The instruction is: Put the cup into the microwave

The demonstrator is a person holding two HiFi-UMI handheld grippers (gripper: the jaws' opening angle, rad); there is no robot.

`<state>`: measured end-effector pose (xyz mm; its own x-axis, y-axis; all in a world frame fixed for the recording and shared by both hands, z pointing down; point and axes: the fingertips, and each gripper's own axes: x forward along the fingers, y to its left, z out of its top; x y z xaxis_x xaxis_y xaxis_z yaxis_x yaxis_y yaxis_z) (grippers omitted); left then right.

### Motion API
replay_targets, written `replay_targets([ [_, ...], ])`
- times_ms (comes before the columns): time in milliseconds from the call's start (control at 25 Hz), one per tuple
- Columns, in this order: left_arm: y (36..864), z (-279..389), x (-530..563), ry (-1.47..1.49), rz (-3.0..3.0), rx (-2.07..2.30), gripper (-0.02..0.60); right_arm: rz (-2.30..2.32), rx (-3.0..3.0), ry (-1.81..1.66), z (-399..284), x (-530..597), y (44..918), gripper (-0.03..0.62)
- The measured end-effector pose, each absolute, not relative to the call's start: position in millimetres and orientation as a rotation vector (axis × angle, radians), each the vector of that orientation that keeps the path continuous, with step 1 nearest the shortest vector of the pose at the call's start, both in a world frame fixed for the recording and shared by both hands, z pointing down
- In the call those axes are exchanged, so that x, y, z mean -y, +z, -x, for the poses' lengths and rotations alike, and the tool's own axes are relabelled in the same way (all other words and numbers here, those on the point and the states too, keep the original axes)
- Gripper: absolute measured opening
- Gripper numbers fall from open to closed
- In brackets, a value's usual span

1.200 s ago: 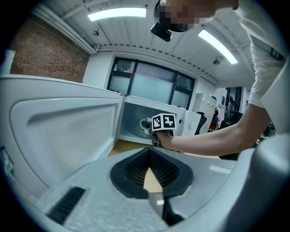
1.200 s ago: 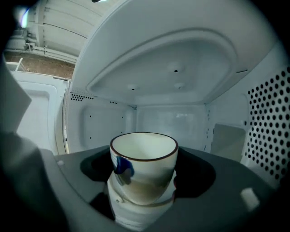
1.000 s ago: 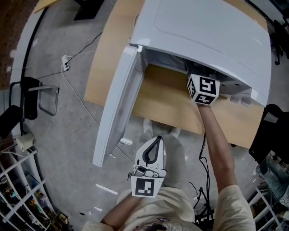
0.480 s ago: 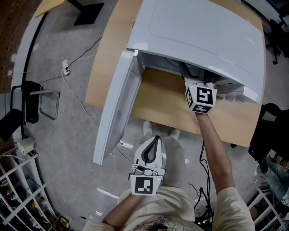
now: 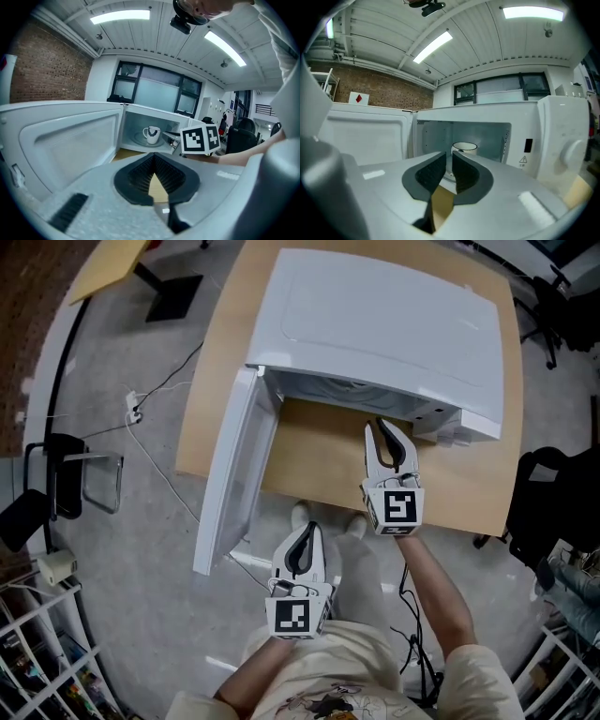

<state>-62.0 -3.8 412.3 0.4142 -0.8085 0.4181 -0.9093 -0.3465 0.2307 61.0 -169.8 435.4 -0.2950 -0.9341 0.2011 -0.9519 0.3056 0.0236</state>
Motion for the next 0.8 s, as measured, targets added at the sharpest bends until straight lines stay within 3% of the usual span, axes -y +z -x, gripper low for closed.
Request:
replay_targets([
  [80, 406, 61, 3, 0.317, -2.261, 1.468, 0.002, -1.732, 2.386, 0.168, -61, 150, 429, 0.008],
  [800, 385, 31, 5, 0.32, -2.329, 1.331, 0.002, -1.672, 2.37, 0.348, -64, 6, 383, 0.006],
])
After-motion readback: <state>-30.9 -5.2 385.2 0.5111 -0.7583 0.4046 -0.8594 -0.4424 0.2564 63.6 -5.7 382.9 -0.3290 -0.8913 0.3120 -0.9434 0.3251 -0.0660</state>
